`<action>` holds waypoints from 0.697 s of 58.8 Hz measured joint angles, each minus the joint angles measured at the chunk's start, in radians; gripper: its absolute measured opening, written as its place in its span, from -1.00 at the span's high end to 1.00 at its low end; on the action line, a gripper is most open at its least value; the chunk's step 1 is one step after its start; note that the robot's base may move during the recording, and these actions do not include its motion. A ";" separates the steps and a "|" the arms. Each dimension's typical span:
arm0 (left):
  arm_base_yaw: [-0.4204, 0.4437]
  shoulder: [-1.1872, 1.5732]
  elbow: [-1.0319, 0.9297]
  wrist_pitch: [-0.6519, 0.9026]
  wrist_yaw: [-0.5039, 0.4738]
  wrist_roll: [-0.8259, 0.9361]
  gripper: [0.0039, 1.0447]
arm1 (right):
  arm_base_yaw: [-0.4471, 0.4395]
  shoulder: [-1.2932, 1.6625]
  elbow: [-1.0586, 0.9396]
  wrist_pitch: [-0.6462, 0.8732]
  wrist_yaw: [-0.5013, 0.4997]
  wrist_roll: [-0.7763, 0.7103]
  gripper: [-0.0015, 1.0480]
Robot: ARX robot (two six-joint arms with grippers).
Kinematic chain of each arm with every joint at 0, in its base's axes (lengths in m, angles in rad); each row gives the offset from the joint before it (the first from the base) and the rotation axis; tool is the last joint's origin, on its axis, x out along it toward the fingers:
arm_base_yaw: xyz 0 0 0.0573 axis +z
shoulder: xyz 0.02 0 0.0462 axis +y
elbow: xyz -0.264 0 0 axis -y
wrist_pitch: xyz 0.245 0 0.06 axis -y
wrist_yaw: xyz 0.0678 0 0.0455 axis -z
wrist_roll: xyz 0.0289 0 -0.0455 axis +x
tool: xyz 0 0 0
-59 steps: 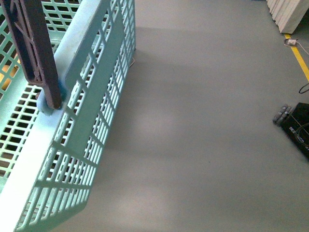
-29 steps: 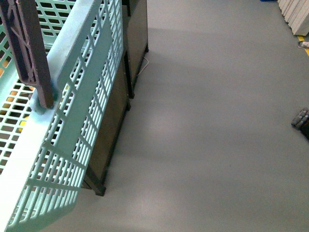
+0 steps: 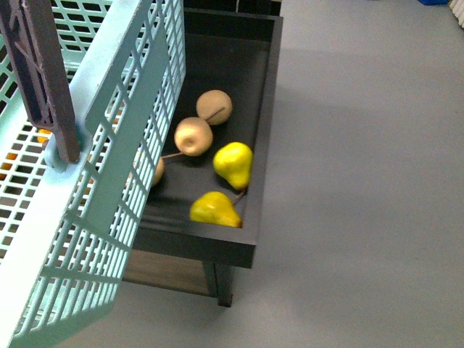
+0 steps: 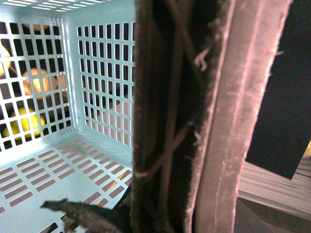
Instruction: Pick mango and avocado into basket
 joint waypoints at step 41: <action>0.000 0.000 0.000 0.000 0.000 0.000 0.71 | 0.000 0.001 0.000 0.000 0.001 0.000 -0.83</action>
